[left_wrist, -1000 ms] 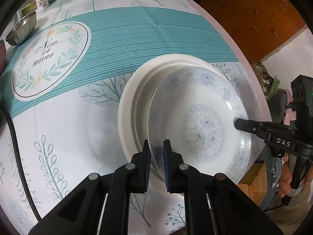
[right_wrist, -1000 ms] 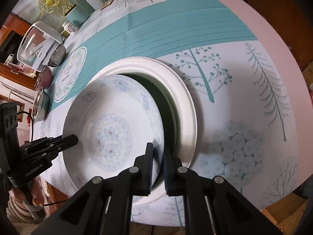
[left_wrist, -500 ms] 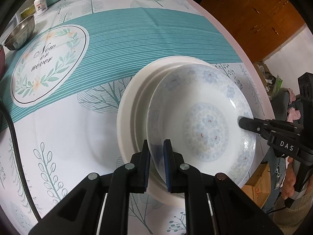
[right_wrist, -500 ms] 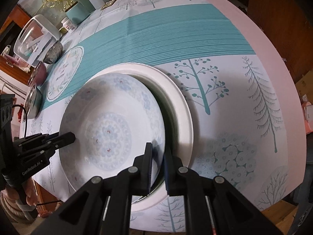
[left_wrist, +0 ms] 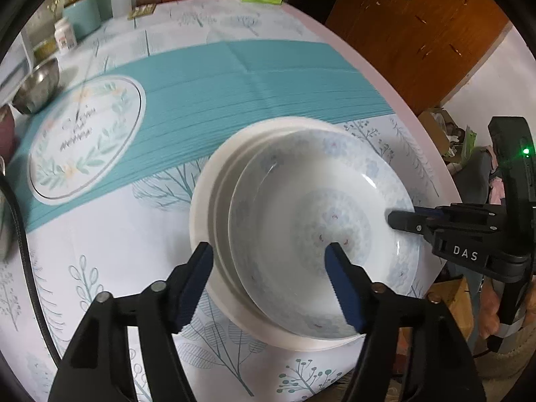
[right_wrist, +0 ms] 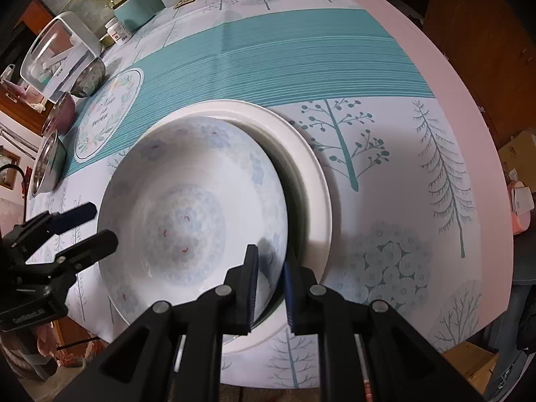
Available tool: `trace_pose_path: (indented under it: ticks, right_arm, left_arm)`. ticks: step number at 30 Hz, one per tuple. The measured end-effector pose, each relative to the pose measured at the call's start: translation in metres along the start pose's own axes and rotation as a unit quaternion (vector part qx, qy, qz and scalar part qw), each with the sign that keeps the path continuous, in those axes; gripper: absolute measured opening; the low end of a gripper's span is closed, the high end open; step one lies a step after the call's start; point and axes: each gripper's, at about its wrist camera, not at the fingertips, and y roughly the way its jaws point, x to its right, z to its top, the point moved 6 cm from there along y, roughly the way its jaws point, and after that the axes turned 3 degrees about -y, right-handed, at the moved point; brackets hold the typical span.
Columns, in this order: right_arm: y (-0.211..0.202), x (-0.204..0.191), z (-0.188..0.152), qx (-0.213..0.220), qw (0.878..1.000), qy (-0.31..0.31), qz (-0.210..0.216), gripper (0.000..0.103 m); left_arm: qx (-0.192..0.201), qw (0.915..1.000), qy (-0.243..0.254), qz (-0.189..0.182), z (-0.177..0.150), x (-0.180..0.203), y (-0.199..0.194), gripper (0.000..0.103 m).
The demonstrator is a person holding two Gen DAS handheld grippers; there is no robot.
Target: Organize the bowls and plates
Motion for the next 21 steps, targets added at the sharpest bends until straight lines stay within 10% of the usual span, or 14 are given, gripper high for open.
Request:
trace_pose_path:
  ticks: [6, 12, 21]
  right_arm:
    - [-0.024, 0.001, 0.005, 0.043, 0.997, -0.018, -0.057, 0.015]
    - [-0.049, -0.006, 0.009, 0.083, 0.994, -0.035, -0.053, 0.038]
    - [-0.043, -0.044, 0.000, 0.084, 0.992, -0.080, -0.041, 0.038]
  left_arm:
    - [0.008, 0.9999, 0.008, 0.004, 0.000, 0.003, -0.008, 0.076]
    - [0.016, 0.9998, 0.010, 0.008, -0.003, 0.002, -0.016, 0.076]
    - [0.038, 0.9988, 0.011, 0.028, -0.009, -0.004, -0.036, 0.079]
